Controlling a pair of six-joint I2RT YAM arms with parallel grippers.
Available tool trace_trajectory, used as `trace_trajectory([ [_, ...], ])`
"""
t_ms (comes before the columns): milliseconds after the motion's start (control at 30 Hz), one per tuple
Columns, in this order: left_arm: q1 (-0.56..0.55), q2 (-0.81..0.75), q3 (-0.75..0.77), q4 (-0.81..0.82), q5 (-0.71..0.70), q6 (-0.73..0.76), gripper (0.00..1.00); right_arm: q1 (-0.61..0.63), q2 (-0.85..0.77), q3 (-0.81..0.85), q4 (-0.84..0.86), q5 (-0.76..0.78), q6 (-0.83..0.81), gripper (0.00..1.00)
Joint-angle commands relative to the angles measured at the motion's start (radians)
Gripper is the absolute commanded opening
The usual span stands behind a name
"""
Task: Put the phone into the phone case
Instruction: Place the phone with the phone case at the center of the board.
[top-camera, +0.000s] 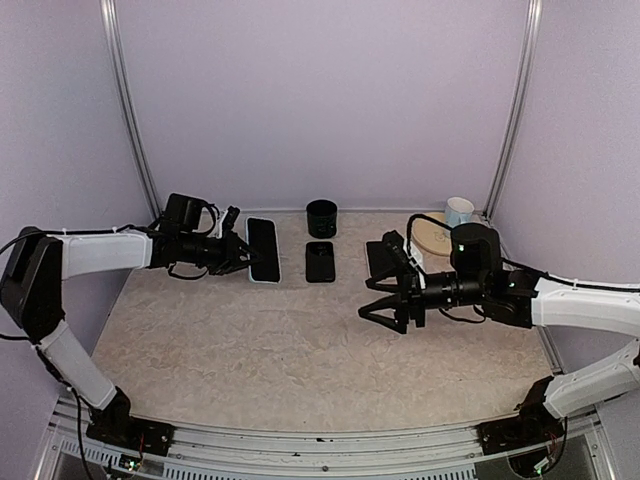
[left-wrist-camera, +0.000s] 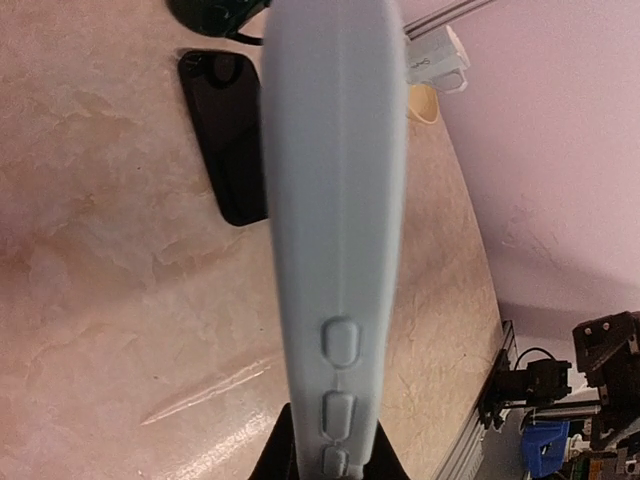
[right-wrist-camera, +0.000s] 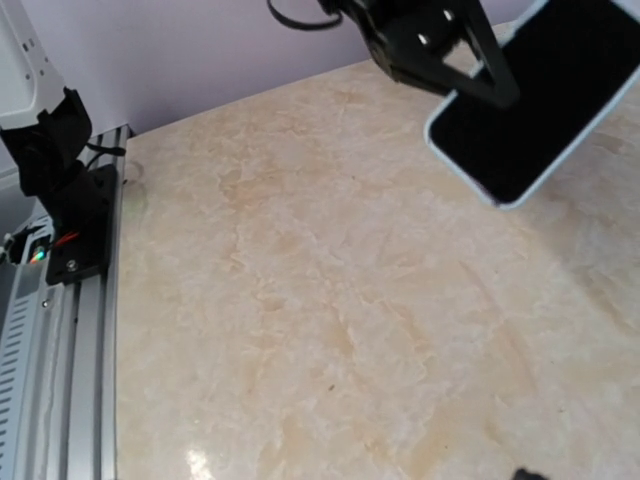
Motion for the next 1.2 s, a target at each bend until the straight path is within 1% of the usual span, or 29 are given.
trace_trajectory([
  [0, 0.026, 0.068, 0.111, -0.101, 0.031, 0.089, 0.00, -0.006, -0.031, -0.025, -0.034, 0.018, -0.009, 0.81],
  [200, 0.067, 0.182, 0.215, -0.176, 0.033, 0.103, 0.00, -0.006, -0.053, -0.053, -0.021, 0.009, 0.004, 0.81],
  [400, 0.093, 0.260, 0.300, -0.275, -0.023, 0.144, 0.00, -0.005, -0.057, -0.060, -0.020, 0.006, 0.008, 0.82],
  [467, 0.112, 0.295, 0.338, -0.301, 0.009, 0.167, 0.00, -0.005, -0.055, -0.060, -0.015, 0.002, 0.009, 0.81],
  [567, 0.167, 0.377, 0.381, -0.326, 0.148, 0.160, 0.00, -0.006, -0.049, -0.060, -0.012, -0.003, 0.014, 0.82],
  [667, 0.187, 0.405, 0.398, -0.328, 0.133, 0.192, 0.00, -0.006, -0.043, -0.063, -0.012, -0.004, 0.018, 0.82],
  [800, 0.218, 0.429, 0.435, -0.347, 0.172, 0.213, 0.00, -0.005, -0.038, -0.064, -0.009, -0.011, 0.025, 0.82],
  [867, 0.224, 0.453, 0.483, -0.393, 0.172, 0.250, 0.00, -0.005, -0.035, -0.063, -0.006, -0.014, 0.028, 0.88],
  [900, 0.227, 0.475, 0.499, -0.423, 0.168, 0.267, 0.00, -0.005, -0.033, -0.062, -0.006, -0.015, 0.030, 0.96],
  [933, 0.227, 0.488, 0.528, -0.447, 0.169, 0.289, 0.00, -0.006, -0.030, -0.062, -0.003, -0.015, 0.033, 0.99],
  [1067, 0.231, 0.559, 0.617, -0.538, 0.172, 0.341, 0.00, -0.006, -0.023, -0.063, 0.015, -0.038, 0.045, 1.00],
  [1167, 0.239, 0.599, 0.661, -0.564, 0.185, 0.353, 0.00, -0.006, -0.018, -0.062, 0.020, -0.038, 0.056, 1.00],
])
